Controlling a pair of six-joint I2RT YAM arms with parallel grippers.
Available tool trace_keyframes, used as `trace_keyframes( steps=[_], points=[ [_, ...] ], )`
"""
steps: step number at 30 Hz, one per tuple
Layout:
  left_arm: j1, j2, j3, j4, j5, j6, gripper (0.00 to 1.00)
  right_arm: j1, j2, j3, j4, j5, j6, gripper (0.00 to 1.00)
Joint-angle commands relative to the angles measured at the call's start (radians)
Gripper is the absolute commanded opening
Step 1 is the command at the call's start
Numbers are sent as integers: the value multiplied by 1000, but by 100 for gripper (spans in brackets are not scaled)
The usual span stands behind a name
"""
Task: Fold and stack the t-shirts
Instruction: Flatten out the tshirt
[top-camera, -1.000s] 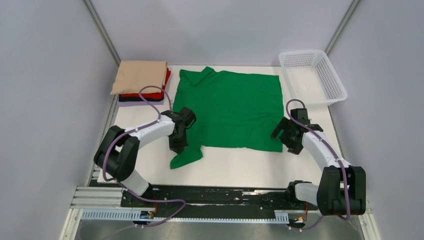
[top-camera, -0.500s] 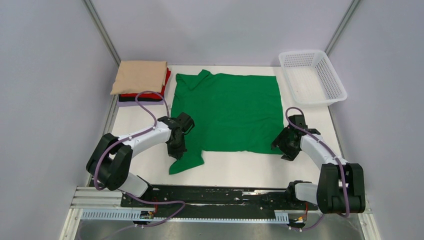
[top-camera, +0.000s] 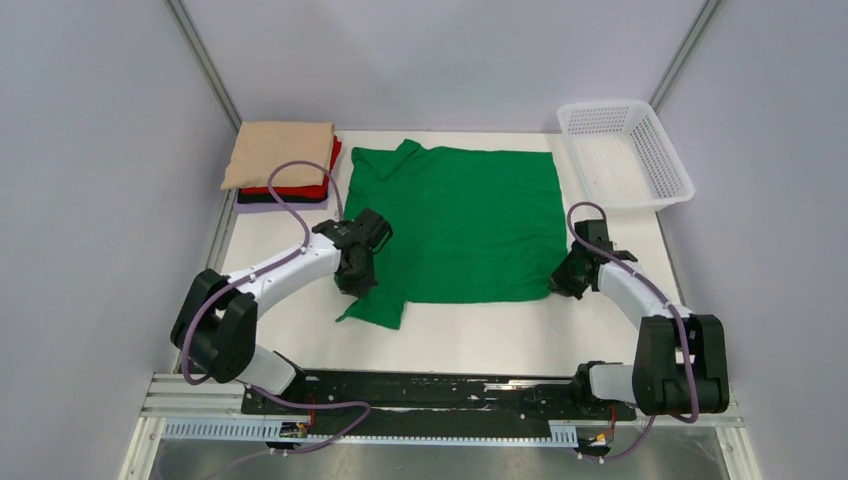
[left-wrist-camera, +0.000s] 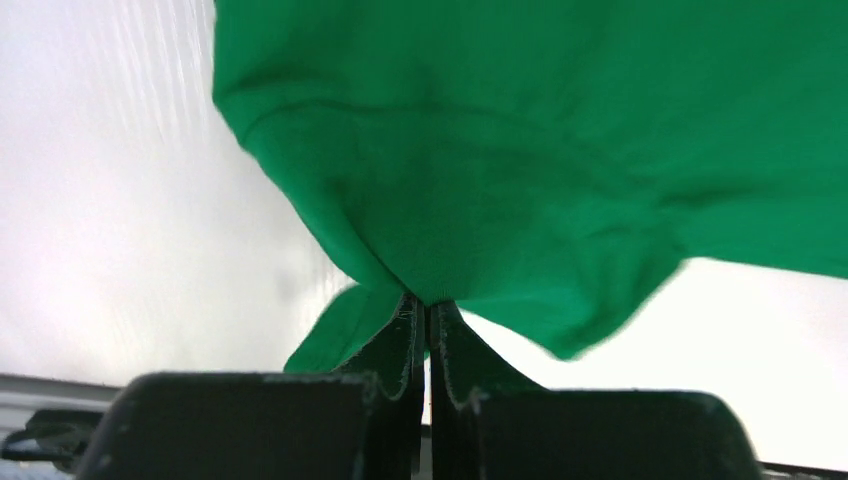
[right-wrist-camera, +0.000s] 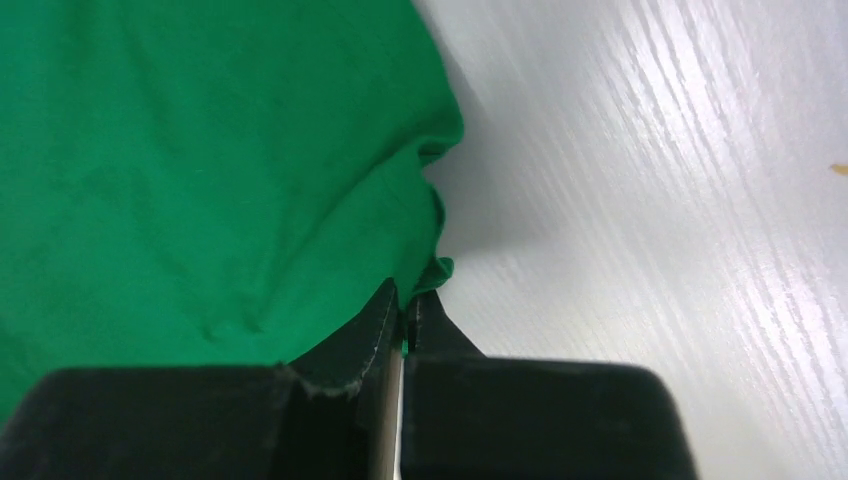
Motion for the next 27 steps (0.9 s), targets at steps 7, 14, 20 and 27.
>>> trace_keyframes(
  steps=[7,14,20,27],
  points=[
    [0,-211,412,26,-171,154,0,6,-400,266,27,72,-130,0],
    [-1,-351,678,110,-217,304,0,5,-574,477,-1,106,-183,0],
    [0,-420,894,159,-72,465,0,5,-624,731,-35,105,-226,0],
    [0,-436,1156,128,90,556,0,5,-670,939,-80,67,-248,0]
  ],
)
